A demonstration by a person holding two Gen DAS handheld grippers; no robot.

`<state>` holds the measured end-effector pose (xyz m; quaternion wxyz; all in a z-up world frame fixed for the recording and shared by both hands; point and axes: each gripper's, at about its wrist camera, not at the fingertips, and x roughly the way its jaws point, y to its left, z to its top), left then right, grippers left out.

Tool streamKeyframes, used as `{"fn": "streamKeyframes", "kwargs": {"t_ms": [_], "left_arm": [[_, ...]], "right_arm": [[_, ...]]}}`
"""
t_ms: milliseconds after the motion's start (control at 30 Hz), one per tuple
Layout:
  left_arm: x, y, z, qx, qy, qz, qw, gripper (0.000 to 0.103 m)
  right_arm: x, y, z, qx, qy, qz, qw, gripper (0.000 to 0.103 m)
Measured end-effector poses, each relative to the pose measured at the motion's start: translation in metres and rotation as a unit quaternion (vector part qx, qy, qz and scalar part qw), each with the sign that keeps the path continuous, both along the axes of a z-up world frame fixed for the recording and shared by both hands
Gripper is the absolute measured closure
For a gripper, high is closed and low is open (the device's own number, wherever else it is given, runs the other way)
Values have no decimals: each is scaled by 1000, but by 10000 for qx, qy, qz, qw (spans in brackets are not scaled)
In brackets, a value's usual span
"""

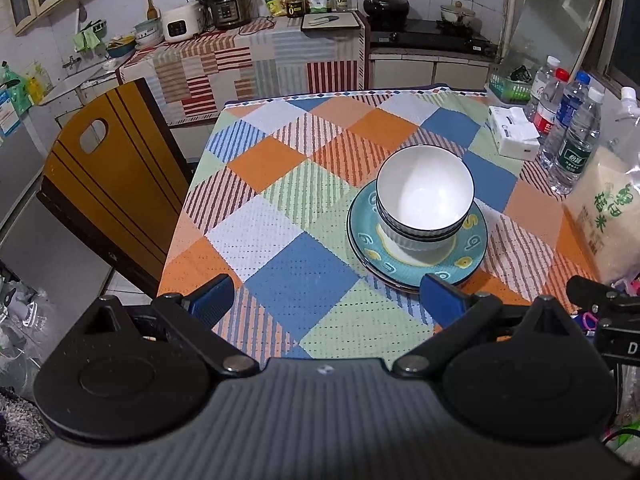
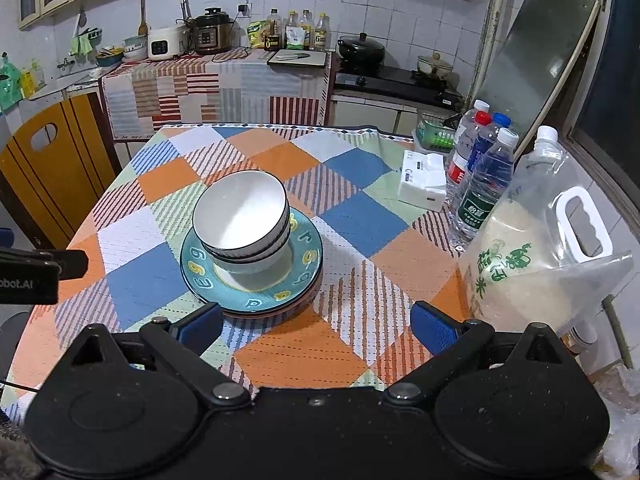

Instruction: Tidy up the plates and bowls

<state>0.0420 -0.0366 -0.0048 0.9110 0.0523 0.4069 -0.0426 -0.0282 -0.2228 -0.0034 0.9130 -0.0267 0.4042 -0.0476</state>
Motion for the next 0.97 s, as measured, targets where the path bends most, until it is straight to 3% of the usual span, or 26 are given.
{"fn": "streamKeyframes", "kwargs": {"t_ms": [967], "left_arm": [[0,-3,-2,-20,77,-130,9999,2]], "right_arm": [[2,1,-6,-105,95,-8,9999,2]]}}
